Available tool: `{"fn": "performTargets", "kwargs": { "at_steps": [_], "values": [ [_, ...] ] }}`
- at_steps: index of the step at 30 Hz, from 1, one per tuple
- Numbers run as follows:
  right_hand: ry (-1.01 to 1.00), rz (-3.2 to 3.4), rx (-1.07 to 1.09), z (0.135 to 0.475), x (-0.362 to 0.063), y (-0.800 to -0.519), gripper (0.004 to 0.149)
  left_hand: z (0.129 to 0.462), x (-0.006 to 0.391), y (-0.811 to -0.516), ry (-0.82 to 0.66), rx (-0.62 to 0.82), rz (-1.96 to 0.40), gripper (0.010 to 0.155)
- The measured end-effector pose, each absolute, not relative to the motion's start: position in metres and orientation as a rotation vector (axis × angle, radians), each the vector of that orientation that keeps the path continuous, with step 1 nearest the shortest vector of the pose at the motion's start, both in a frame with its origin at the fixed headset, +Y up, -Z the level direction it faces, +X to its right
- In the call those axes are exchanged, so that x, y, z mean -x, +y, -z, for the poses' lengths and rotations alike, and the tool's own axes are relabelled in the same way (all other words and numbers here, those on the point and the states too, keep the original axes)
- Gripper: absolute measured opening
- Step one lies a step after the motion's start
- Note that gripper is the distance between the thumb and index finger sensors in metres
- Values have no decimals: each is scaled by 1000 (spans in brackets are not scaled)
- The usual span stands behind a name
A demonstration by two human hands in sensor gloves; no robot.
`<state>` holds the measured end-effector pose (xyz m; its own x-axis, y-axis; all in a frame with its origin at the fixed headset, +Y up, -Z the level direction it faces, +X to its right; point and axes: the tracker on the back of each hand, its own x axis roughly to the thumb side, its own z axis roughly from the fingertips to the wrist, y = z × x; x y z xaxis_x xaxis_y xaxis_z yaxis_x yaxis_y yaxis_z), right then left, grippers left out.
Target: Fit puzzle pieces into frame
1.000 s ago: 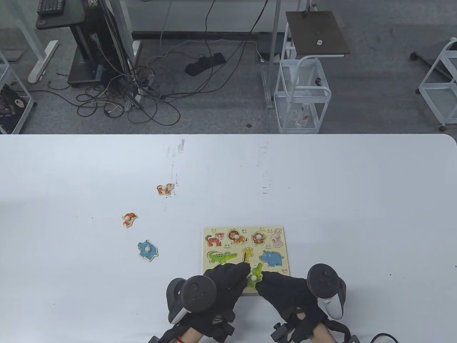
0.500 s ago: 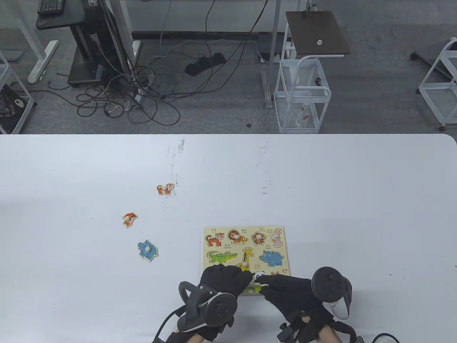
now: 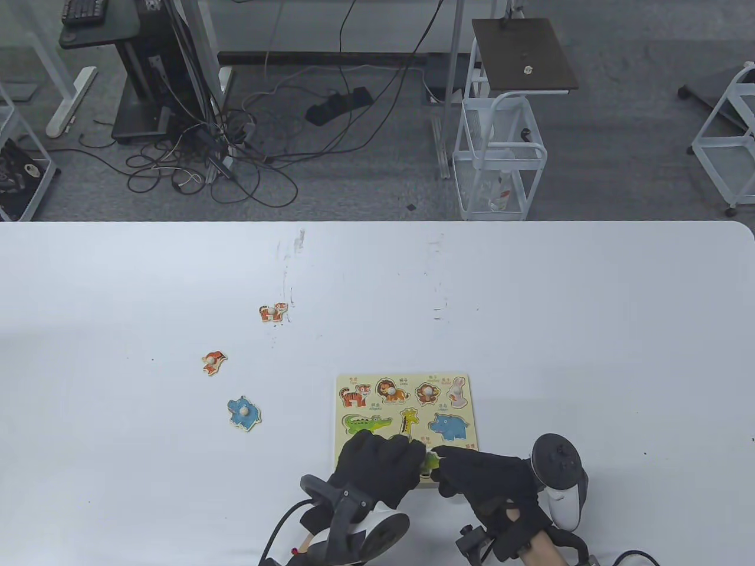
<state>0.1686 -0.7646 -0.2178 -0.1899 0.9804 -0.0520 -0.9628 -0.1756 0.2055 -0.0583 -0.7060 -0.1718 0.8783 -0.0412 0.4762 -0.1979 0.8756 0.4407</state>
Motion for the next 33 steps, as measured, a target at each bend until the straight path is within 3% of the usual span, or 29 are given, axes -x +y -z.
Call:
{"fn": "performTargets", "kwargs": {
  "at_steps": [15,23,33],
  "values": [
    [266,-1649,-239,220,-163,-763,46,164,53,-699,-589,-552,-101,47],
    [223,-1809,-272,217,-166,-747,52,169,61,-695,-544,-518,-101,47],
    [-134,-1962,-70,218,-194,-739,54,192,92,-684,-419,-459,-133,45]
  ]
}}
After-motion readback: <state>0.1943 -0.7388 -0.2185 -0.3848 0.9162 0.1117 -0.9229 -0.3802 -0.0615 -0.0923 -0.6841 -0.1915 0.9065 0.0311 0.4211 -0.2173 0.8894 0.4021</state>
